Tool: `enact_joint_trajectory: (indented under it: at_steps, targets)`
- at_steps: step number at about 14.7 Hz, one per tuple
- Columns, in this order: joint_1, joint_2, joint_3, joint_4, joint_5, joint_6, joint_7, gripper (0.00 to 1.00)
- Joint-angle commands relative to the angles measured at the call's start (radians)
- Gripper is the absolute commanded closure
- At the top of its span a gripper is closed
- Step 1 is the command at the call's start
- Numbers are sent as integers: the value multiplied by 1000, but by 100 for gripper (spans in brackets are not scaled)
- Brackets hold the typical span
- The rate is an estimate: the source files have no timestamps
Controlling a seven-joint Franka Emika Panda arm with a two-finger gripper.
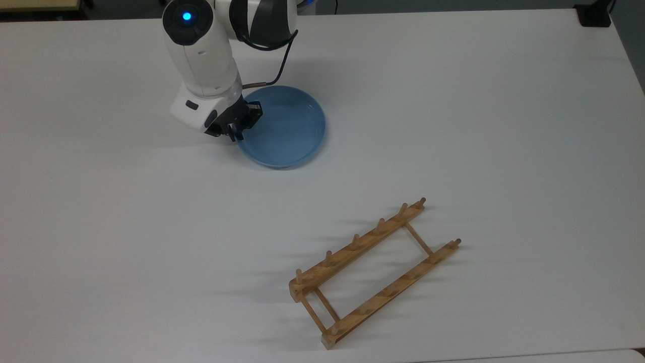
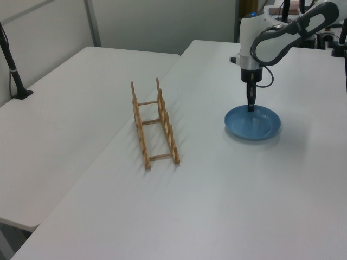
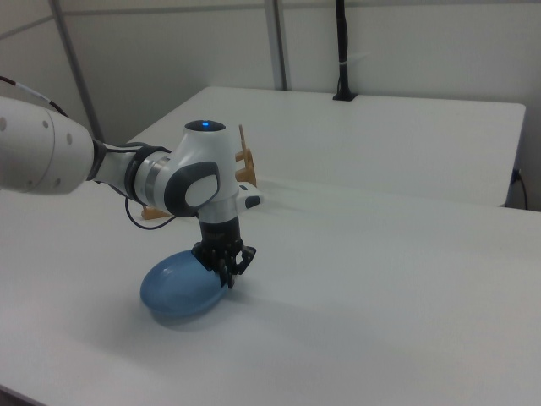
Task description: Place plate in plate rack
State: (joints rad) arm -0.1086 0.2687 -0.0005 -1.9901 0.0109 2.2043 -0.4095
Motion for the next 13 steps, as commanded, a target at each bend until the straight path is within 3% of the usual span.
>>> enact_joint_trajectory:
  at_steps: [1, 7, 13]
  targets:
    - [6, -69, -9, 29, -12, -36, 29, 100]
    - [7, -123, -9, 259, 31, -167, 34, 100]
    - [4, -134, -9, 260, 29, -167, 47, 100]
